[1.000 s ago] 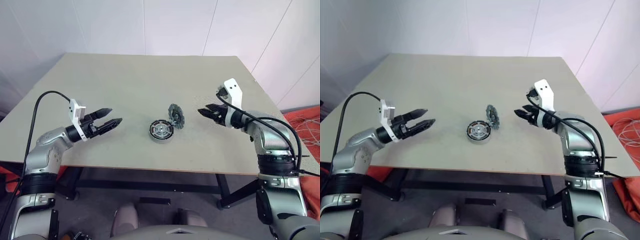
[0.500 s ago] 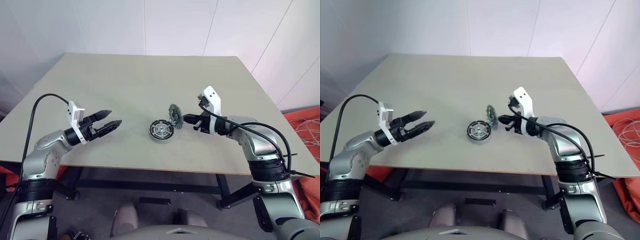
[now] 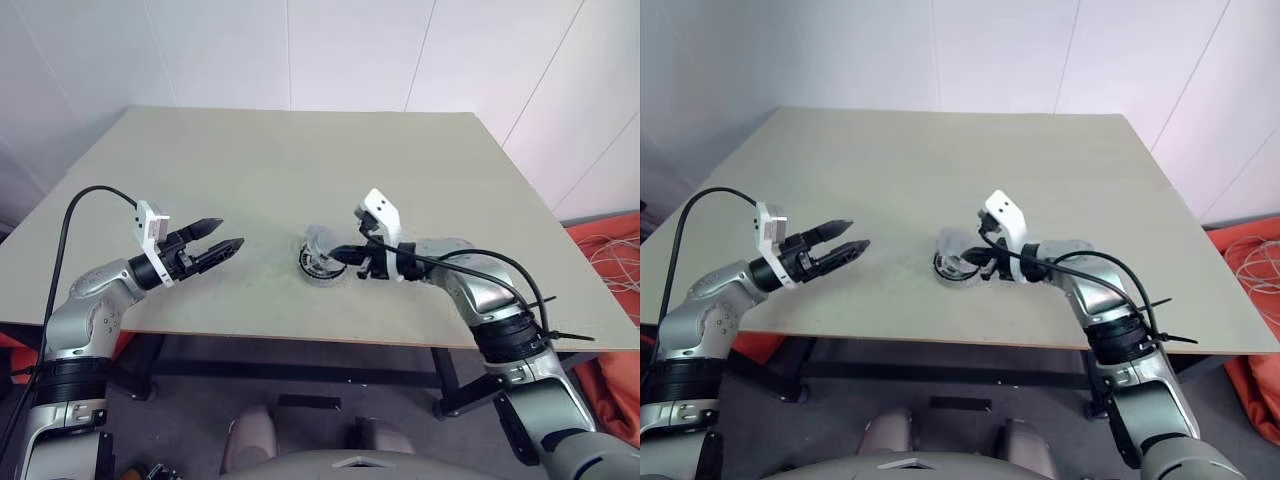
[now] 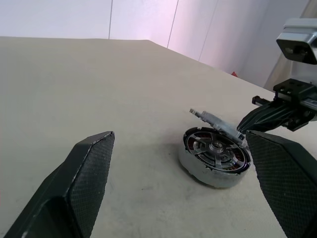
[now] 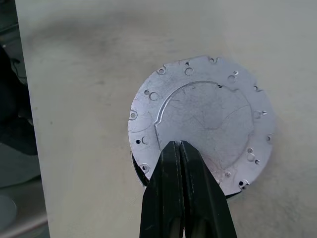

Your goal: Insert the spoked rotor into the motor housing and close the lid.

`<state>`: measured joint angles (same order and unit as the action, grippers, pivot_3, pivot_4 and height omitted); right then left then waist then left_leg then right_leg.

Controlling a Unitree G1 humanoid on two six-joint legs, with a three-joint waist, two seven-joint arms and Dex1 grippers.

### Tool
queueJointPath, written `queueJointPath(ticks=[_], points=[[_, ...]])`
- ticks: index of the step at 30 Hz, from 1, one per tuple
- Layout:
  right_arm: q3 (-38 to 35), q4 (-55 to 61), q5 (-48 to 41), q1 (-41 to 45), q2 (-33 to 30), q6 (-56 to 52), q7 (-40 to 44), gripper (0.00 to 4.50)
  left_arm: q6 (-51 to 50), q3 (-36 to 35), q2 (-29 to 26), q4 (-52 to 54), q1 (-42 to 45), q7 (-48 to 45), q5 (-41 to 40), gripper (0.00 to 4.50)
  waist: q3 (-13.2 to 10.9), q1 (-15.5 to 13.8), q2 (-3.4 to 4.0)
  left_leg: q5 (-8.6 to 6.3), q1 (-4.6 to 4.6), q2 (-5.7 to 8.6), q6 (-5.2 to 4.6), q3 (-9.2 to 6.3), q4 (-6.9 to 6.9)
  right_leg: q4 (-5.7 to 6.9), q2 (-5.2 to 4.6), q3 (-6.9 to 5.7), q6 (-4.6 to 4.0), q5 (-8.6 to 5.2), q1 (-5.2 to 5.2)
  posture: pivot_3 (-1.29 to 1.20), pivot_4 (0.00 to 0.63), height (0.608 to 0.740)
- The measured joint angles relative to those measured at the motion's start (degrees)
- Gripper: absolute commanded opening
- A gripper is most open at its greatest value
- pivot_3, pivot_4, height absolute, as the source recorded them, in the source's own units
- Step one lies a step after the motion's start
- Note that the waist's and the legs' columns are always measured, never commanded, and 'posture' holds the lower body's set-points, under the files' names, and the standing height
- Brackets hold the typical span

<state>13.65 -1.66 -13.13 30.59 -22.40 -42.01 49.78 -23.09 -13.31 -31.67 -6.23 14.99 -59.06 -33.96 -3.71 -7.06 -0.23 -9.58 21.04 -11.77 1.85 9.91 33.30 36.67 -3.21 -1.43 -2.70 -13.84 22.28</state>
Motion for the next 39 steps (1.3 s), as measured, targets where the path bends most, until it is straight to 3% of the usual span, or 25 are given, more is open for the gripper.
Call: queueJointPath(ticks=[11, 19, 22, 33, 39], points=[[3.61, -3.38, 2.06, 0.33, -0.73, 5.17, 2.72, 0.04, -0.14, -0.03, -0.02, 0.61, -0.23, 0.63, -0.5, 4.5, 0.01, -0.02, -0.02, 0.0, -0.07, 0.0, -0.01, -0.01, 0.0, -0.01, 0.0, 0.0, 0.19, -0.11, -0.08, 0.0, 0.0, 0.74], [-1.88, -0.44, -2.7, 0.93, -1.54, 4.79, 4.46, 0.04, -0.13, -0.03, -0.01, 1.05, -0.73, 0.95, -0.74, 4.5, 0.01, -0.02, -0.02, -0.01, -0.02, 0.0, -0.02, -0.01, 0.0, -0.02, 0.0, 0.0, 0.01, 0.0, -0.04, 0.0, 0.0, 0.74], [-2.83, -1.24, -2.73, 2.35, -2.53, 5.99, 4.73, 0.59, -0.12, -0.02, -0.01, 1.06, -0.72, 1.12, -0.75, 4.5, 0.01, -0.01, -0.02, -0.01, -0.03, 0.0, -0.01, 0.0, 0.0, -0.02, 0.0, 0.0, 0.01, -0.01, -0.04, 0.0, 0.0, 0.74], [1.87, -16.12, 2.9, 7.4, -2.8, 20.05, 11.95, 4.4, -0.14, -0.01, -0.03, 1.13, -0.39, 1.11, -0.87, 4.5, 0.01, 0.06, -0.02, -0.01, 0.01, 0.0, -0.02, 0.03, 0.01, -0.02, 0.0, 0.0, -0.01, 0.01, -0.01, 0.0, 0.0, 0.74], [3.04, -24.09, 5.48, 11.95, -1.08, 27.78, 15.32, 4.46, -0.54, -0.19, -0.28, 2.32, -1.36, 1.28, -1.15, 4.5, 0.01, 0.14, -0.02, -0.04, 0.05, 0.0, -0.06, 0.04, 0.01, -0.02, 0.01, 0.0, -0.03, 0.01, 0.02, 0.0, 0.0, 0.74]])
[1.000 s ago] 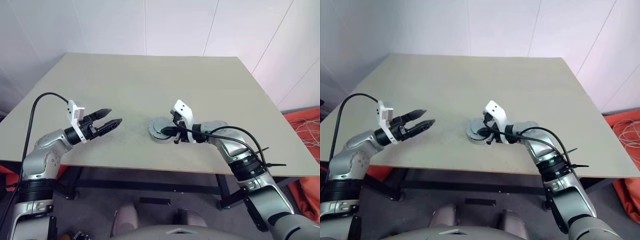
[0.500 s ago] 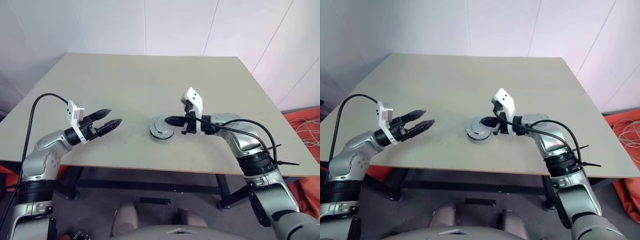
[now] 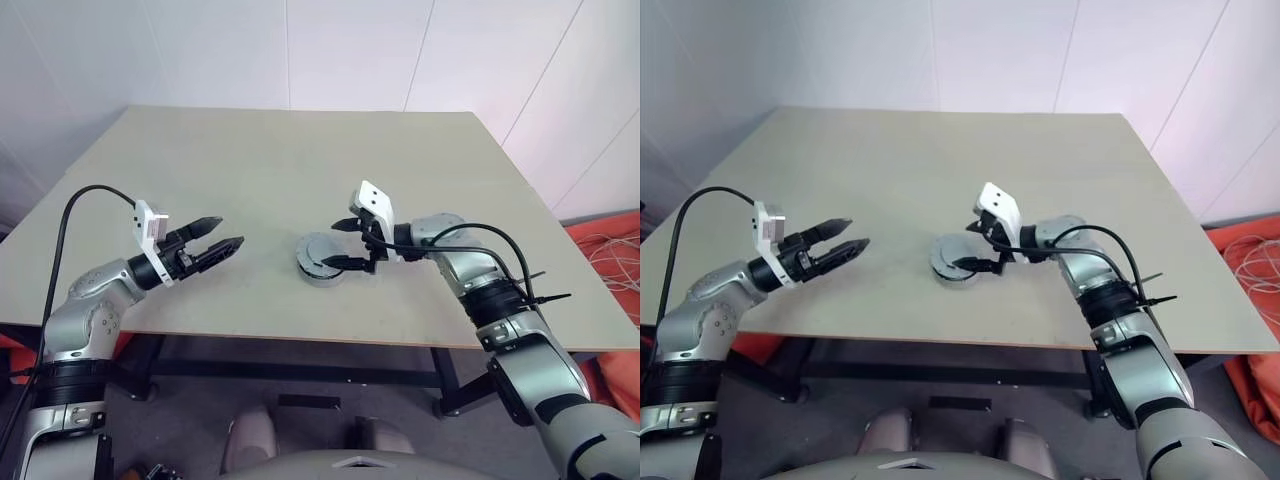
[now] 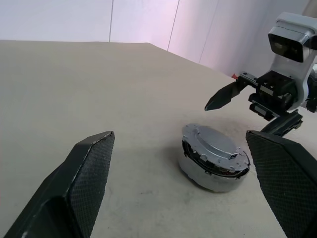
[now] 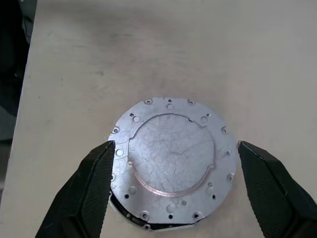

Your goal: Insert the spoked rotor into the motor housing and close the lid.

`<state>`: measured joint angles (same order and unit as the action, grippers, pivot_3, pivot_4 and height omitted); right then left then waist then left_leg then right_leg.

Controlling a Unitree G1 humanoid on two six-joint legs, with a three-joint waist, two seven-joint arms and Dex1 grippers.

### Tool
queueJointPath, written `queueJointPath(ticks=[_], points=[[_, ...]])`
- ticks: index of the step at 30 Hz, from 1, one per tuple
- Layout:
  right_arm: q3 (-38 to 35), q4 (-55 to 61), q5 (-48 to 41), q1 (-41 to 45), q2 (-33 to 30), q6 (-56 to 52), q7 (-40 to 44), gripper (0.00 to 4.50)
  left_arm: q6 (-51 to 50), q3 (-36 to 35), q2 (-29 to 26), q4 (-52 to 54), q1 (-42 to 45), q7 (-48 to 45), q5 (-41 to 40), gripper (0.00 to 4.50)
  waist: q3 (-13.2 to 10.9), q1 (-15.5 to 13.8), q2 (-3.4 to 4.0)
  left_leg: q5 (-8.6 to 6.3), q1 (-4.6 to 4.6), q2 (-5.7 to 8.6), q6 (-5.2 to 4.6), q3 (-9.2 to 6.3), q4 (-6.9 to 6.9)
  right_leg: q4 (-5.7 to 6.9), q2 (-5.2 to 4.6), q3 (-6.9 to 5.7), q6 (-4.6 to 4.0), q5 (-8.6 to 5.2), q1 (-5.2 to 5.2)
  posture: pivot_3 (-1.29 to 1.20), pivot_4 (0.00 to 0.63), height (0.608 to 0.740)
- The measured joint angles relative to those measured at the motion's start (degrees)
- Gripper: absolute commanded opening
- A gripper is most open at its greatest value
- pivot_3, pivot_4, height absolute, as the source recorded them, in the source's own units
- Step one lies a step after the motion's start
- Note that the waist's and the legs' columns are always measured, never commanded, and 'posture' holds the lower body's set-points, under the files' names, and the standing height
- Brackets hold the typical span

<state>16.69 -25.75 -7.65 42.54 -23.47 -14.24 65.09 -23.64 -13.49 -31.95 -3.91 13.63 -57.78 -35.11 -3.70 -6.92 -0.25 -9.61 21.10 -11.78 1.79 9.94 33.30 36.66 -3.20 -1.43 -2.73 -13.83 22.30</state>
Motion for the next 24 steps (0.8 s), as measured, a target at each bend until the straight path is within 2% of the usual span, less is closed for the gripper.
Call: queueJointPath(ticks=[10, 24], points=[[1.91, -6.47, 3.21, 1.08, 3.0, 6.39, 3.26, 4.46, -0.22, -2.01, -0.21, 2.54, -2.46, 1.25, -0.96, 4.5, 0.0, 0.01, 0.0, -0.01, 0.0, -0.01, -0.01, 0.0, 0.02, 0.0, 0.0, -0.01, 0.0, 0.0, -0.01, 0.0, 0.0, 0.74], [1.62, -15.97, 5.81, 4.5, 5.47, 11.8, 2.39, 4.46, -0.69, -2.39, -0.41, 4.11, -3.21, 2.12, -1.71, 4.5, -0.01, 0.1, 0.0, -0.01, 0.01, -0.01, -0.03, 0.0, 0.02, 0.0, 0.0, -0.01, -0.01, 0.0, 0.0, 0.0, 0.0, 0.74]])
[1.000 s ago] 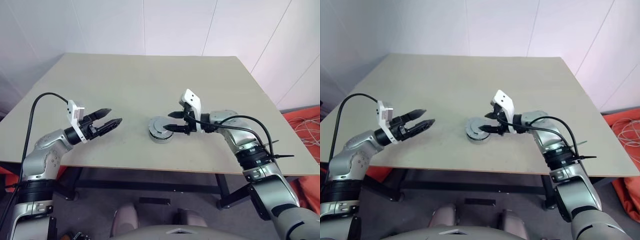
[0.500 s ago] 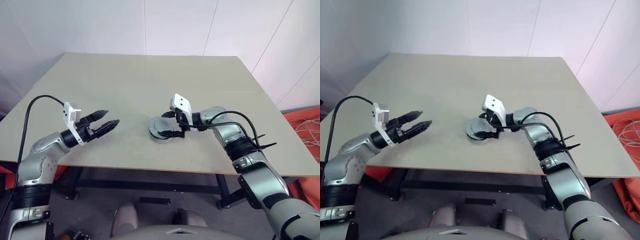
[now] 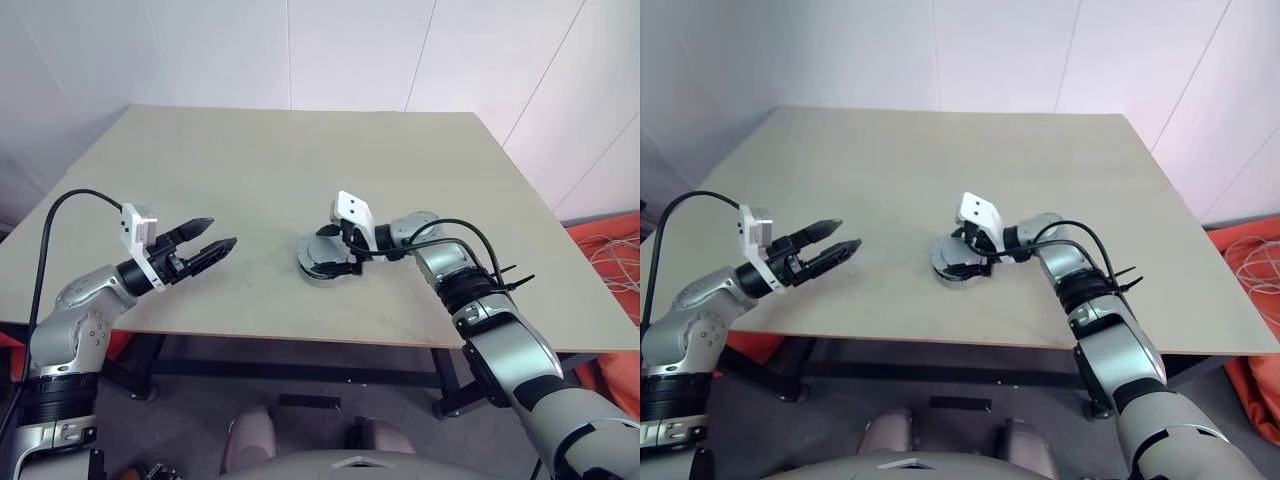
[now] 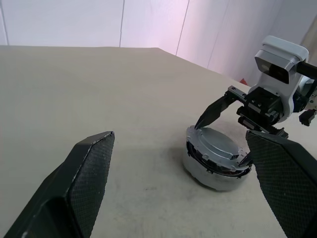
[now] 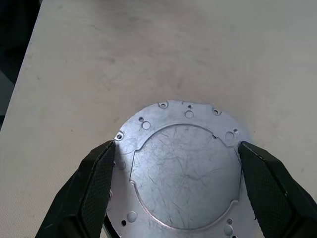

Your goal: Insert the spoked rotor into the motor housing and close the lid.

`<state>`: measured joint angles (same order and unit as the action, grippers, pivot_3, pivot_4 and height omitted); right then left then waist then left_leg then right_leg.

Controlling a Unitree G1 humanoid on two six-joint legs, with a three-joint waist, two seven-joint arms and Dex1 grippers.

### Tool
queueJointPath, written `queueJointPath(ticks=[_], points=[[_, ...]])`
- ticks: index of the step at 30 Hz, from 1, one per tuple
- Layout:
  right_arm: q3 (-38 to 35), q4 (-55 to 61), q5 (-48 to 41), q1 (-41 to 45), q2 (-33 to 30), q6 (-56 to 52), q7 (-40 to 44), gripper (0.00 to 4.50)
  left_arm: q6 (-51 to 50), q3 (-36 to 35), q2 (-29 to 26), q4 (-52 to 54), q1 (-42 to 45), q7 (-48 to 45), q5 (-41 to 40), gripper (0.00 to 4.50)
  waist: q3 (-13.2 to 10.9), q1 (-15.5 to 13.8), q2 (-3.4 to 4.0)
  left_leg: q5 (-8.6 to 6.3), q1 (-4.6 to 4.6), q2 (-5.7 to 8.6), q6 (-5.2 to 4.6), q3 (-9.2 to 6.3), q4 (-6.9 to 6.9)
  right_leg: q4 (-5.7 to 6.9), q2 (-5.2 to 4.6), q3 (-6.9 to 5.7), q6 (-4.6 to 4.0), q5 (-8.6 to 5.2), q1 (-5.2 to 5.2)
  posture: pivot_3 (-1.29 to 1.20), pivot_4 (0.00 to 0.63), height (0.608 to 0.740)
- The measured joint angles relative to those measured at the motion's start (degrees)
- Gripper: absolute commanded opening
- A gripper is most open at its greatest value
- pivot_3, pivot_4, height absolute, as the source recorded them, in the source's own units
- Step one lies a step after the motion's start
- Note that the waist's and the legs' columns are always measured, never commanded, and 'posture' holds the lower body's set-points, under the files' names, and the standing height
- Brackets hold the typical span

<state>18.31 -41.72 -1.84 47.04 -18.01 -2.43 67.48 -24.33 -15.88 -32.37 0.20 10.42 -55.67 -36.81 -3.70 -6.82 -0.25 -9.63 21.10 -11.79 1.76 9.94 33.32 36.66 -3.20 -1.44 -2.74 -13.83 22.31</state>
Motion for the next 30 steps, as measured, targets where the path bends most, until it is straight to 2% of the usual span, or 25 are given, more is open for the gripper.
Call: queueJointPath(ticks=[7, 10, 12, 13, 30], points=[[-0.16, -2.13, 0.72, 0.0, -0.01, 1.73, -0.08, 4.46, -0.03, 0.0, 0.0, 0.25, -0.04, 0.19, -0.06, 4.5, 0.0, 0.05, 0.0, 0.0, -0.01, 0.0, 0.0, 0.0, 0.0, 0.0, 0.0, 0.0, 0.0, 0.0, 0.0, 0.0, 0.0, 0.74], [-0.3, -2.68, 0.82, 0.0, -0.01, 2.48, -0.07, 3.88, -0.03, 0.0, 0.0, 0.26, -0.03, 0.21, -0.06, 4.5, 0.0, 0.06, 0.0, 0.0, -0.02, 0.0, 0.0, 0.0, 0.0, 0.0, 0.01, 0.0, 0.0, 0.0, -0.01, 0.0, 0.0, 0.74], [-0.74, -2.96, 0.85, 0.0, -0.01, 2.66, -0.15, 3.26, -0.03, 0.0, 0.0, 0.26, -0.02, 0.21, -0.06, 4.5, 0.0, 0.05, 0.0, 0.0, -0.02, 0.0, 0.0, 0.0, 0.0, 0.0, 0.0, 0.0, 0.0, 0.0, -0.02, 0.0, 0.0, 0.74], [-0.87, -3.1, 0.8, 0.0, 0.04, 2.65, -0.04, 3.11, -0.03, 0.01, 0.0, 0.26, -0.02, 0.22, -0.06, 4.5, 0.0, 0.05, 0.0, 0.0, -0.02, 0.0, 0.0, 0.0, 0.0, 0.0, 0.0, 0.0, 0.0, 0.0, -0.01, 0.0, 0.0, 0.74], [-2.01, -3.62, 1.26, 2.05, -0.3, -0.92, 7.24, 3.12, -0.11, 0.02, 0.02, 0.34, -0.03, 0.31, -0.17, 4.5, 0.0, 0.06, 0.0, -0.03, 0.02, -0.01, -0.04, 0.01, -0.01, -0.01, 0.01, 0.0, -0.04, -0.02, 0.02, 0.0, 0.0, 0.74]])
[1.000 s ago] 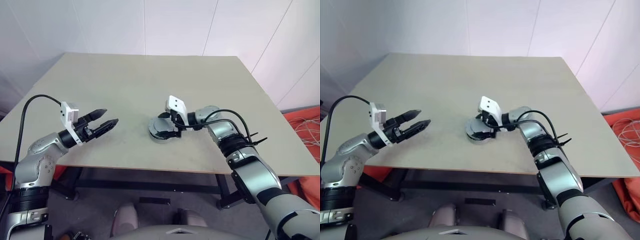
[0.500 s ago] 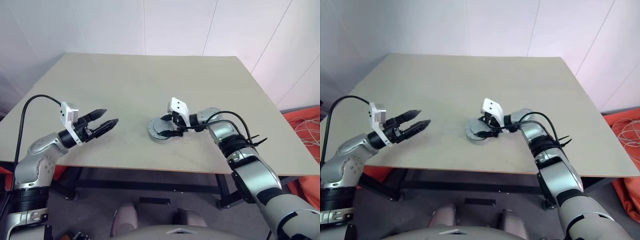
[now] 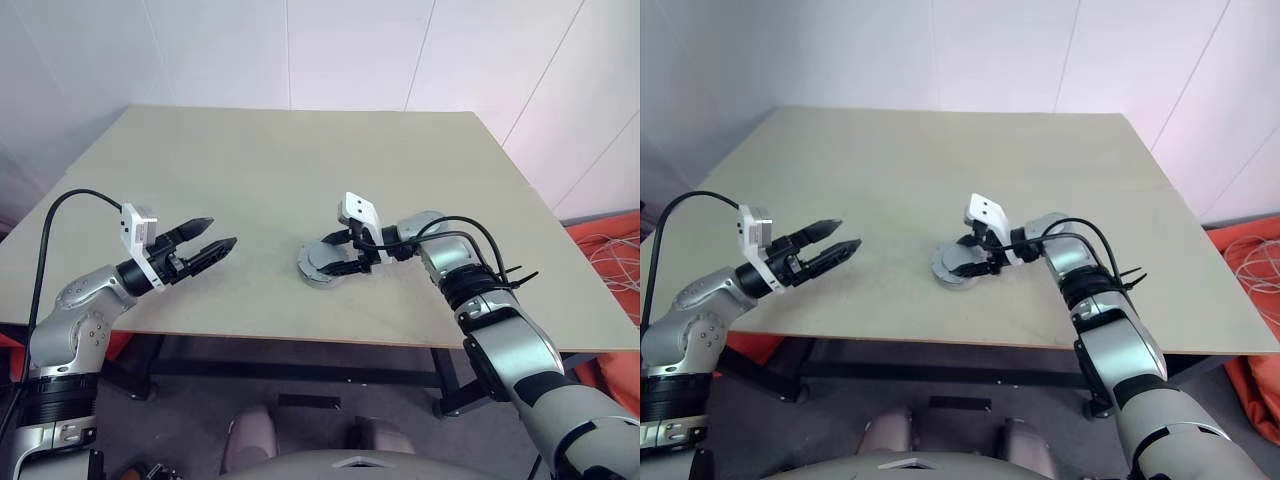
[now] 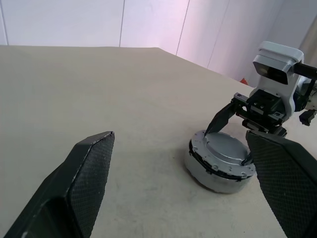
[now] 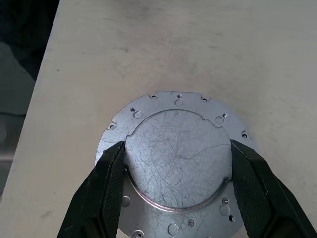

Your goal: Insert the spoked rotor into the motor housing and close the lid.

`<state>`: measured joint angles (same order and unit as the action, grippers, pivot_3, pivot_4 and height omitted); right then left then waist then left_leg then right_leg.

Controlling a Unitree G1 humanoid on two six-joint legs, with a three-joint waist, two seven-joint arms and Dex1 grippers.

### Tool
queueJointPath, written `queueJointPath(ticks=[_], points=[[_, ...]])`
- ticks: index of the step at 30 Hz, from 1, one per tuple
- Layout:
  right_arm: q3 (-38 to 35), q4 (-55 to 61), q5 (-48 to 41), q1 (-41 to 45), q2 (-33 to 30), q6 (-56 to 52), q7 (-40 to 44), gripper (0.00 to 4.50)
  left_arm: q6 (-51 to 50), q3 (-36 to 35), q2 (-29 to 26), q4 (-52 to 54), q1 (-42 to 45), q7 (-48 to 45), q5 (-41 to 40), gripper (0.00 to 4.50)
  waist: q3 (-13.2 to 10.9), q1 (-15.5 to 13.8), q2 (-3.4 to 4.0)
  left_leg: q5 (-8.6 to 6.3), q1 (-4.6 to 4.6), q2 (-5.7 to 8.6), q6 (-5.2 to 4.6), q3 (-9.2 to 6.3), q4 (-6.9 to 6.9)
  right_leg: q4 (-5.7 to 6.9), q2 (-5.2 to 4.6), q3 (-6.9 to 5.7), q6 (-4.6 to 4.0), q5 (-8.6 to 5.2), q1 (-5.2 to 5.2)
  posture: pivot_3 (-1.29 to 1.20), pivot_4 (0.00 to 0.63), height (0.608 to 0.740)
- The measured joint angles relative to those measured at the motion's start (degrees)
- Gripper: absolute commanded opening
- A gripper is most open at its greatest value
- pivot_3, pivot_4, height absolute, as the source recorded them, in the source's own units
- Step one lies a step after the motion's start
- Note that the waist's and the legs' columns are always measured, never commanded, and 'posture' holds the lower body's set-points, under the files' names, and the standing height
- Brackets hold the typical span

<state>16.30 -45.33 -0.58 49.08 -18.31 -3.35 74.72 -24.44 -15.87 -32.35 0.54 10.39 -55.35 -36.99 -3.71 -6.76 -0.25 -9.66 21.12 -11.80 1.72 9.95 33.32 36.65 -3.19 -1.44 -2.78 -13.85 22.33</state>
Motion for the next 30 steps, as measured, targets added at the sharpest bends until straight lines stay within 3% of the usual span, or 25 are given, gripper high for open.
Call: queueJointPath(ticks=[30], points=[[0.18, -0.93, 1.88, 0.54, 0.75, -1.28, -3.04, 3.12, -2.43, 0.2, -0.02, 0.86, -0.07, 0.87, -0.67, 4.5, 0.0, -0.01, 0.0, 0.0, -0.03, 0.0, 0.01, 0.0, 0.0, 0.01, 0.0, 0.0, 0.0, 0.0, -0.02, 0.0, 0.0, 0.74]])
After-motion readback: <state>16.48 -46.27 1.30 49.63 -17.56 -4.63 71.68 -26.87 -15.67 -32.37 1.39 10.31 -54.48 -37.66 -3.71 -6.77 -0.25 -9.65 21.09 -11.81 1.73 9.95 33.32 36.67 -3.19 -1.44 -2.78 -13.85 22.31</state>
